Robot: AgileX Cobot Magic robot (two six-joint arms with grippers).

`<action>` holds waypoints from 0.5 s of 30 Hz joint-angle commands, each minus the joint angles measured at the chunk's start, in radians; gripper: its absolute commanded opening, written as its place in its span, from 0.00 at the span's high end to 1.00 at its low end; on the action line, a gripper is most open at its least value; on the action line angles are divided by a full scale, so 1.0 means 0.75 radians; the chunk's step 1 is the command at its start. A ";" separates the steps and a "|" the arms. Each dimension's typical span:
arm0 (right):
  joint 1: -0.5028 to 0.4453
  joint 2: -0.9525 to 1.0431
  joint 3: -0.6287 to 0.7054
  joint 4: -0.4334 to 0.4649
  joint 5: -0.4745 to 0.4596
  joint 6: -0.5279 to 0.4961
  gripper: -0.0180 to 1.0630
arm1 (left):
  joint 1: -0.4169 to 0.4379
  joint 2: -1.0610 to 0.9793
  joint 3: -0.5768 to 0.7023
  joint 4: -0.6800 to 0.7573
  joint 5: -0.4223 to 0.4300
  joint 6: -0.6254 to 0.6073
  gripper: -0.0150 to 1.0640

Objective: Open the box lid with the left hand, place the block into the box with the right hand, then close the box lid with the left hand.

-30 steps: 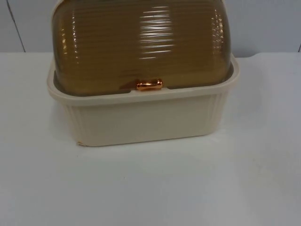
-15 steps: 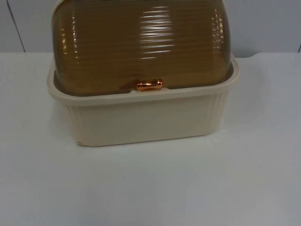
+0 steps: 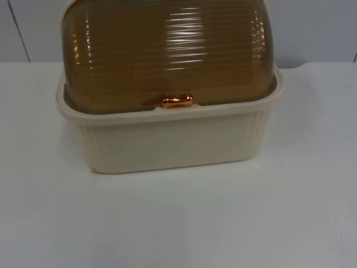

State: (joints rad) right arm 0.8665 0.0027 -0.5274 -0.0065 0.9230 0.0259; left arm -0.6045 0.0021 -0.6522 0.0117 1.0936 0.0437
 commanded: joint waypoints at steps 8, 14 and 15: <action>0.008 -0.004 -0.007 0.009 0.192 0.020 0.33 | 0.000 -0.003 0.187 -0.007 0.011 0.002 0.99; 0.008 -0.004 0.018 0.009 0.208 0.023 0.33 | 0.000 -0.003 0.212 0.010 -0.024 -0.035 0.99; 0.008 -0.004 0.018 0.009 0.208 0.023 0.33 | 0.000 -0.003 0.212 0.010 -0.024 -0.035 0.99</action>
State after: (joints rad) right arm 0.8665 0.0027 -0.5167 -0.0065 1.0779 0.0414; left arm -0.6045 0.0021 -0.4968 0.0147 1.0884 0.0262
